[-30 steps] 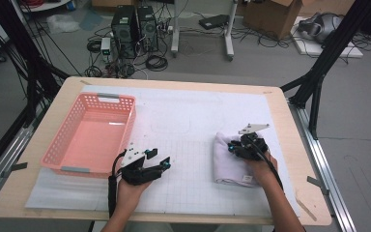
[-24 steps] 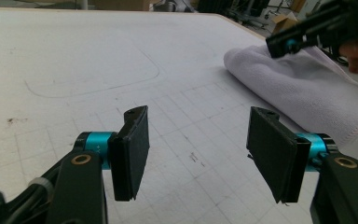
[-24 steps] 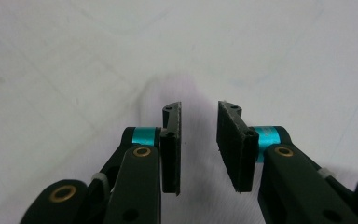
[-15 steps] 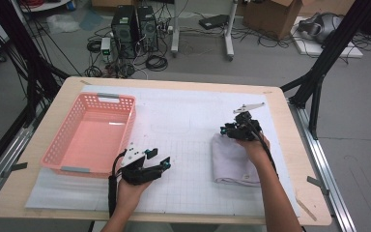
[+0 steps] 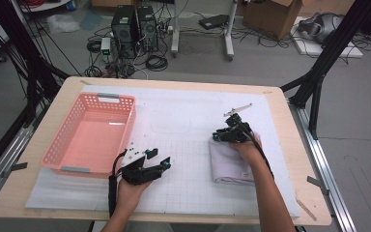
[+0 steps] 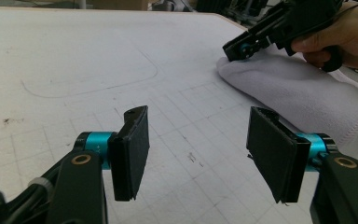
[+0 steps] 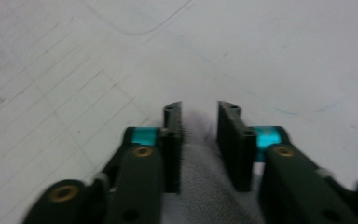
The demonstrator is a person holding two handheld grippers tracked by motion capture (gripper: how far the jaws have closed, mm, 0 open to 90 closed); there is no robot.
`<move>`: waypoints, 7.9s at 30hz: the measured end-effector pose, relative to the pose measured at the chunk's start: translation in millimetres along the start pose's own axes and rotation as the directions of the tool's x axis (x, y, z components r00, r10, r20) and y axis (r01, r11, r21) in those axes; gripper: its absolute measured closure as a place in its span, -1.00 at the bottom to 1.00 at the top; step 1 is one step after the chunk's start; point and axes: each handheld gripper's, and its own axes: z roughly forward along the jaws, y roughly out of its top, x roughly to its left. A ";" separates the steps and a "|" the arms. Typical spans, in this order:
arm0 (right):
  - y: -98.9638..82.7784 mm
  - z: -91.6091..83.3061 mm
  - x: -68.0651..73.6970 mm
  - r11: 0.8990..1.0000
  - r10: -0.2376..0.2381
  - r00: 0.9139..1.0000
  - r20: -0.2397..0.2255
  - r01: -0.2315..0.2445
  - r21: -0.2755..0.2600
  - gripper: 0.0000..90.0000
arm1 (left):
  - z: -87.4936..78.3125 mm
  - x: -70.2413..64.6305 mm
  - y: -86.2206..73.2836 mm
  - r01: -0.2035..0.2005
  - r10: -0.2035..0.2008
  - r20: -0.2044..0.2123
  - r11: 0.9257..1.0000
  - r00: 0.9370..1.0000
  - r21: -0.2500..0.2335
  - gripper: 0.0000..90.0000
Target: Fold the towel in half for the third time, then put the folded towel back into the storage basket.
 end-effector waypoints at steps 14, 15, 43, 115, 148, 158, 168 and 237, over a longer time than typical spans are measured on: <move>12.7 -18.4 19.0 0.966 -0.092 0.966 0.241 0.145 -0.213 0.56 | -0.6 0.6 -0.2 0.003 -0.003 0.000 1.000 1.000 -0.002 -0.12; 10.1 -24.7 16.1 0.971 -0.035 0.972 0.234 0.088 -0.220 0.51 | -0.7 0.7 -0.1 0.002 -0.002 0.000 1.000 1.000 -0.003 -0.12; -57.8 -68.8 -11.9 0.956 0.137 0.936 0.324 -0.040 -0.289 0.19 | 0.4 0.1 0.0 -0.002 0.002 -0.006 1.000 1.000 -0.001 -0.12; -184.5 -158.0 22.3 0.927 0.135 0.939 0.316 -0.007 -0.376 -0.61 | 19.7 -14.4 3.9 -0.059 0.061 0.089 0.998 0.994 -0.020 -0.46; -180.7 -149.7 20.8 0.935 0.112 0.951 0.289 -0.002 -0.354 -0.61 | 168.6 -58.4 27.9 0.131 -0.177 0.131 0.944 0.976 0.304 -0.49; -179.1 -146.0 21.8 0.940 0.101 0.952 0.288 0.003 -0.342 -0.61 | 167.9 -66.8 24.5 0.117 -0.188 0.184 0.933 0.965 0.340 0.38; -180.1 -147.9 21.5 0.937 0.115 0.953 0.280 -0.010 -0.349 -0.61 | 149.2 -58.7 26.3 0.097 -0.164 0.222 0.953 0.961 0.287 0.66; -173.5 -142.0 25.1 0.937 0.088 0.962 0.257 0.008 -0.350 -0.61 | 17.3 -17.2 63.3 -0.231 0.256 0.181 0.962 0.950 -0.148 0.65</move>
